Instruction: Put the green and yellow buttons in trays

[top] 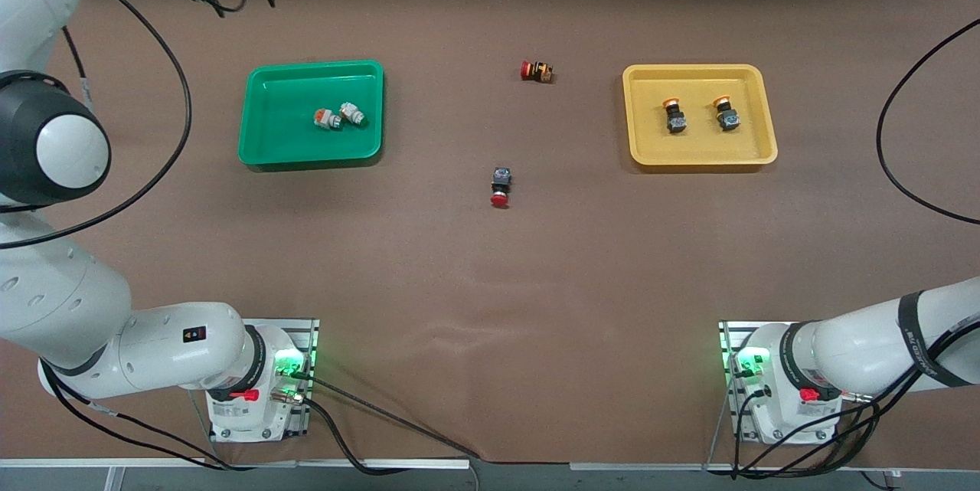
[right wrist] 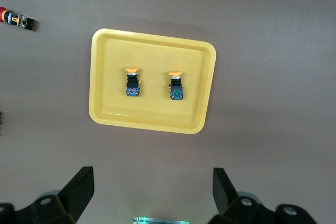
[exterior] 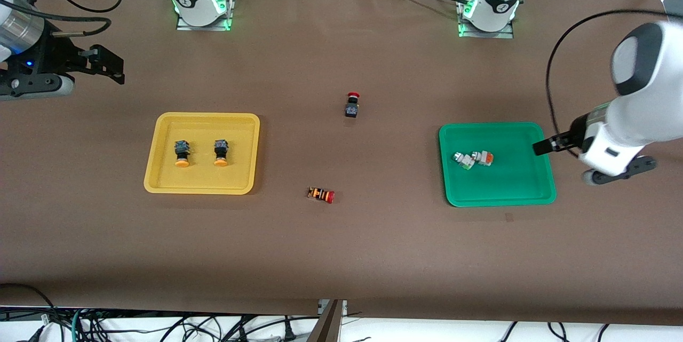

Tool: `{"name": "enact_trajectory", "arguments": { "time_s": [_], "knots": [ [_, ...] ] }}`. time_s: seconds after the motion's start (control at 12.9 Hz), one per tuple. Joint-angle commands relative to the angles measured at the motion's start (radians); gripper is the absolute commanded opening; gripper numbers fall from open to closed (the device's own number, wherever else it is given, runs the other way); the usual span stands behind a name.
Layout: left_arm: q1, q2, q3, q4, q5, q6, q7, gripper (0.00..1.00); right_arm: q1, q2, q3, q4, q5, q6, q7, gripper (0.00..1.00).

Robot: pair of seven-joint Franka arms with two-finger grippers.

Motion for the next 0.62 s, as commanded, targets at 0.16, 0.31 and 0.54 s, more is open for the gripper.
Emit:
{"name": "enact_trajectory", "arguments": {
  "time_s": [0.16, 0.31, 0.54],
  "knots": [
    [-0.125, -0.229, 0.175, -0.272, -0.061, 0.141, 0.225, 1.0, -0.014, -0.004, 0.017, 0.006, -0.007, -0.015, 0.003, 1.0],
    [-0.179, -0.278, 0.245, -0.244, -0.07, 0.076, 0.228, 1.0, -0.014, -0.001, 0.017, 0.006, -0.007, -0.015, 0.002, 1.0],
    [-0.202, -0.273, 0.253, -0.102, -0.044, -0.079, 0.24, 1.0, -0.016, -0.001, 0.017, 0.006, -0.008, -0.015, -0.003, 1.0]
  ]
}}
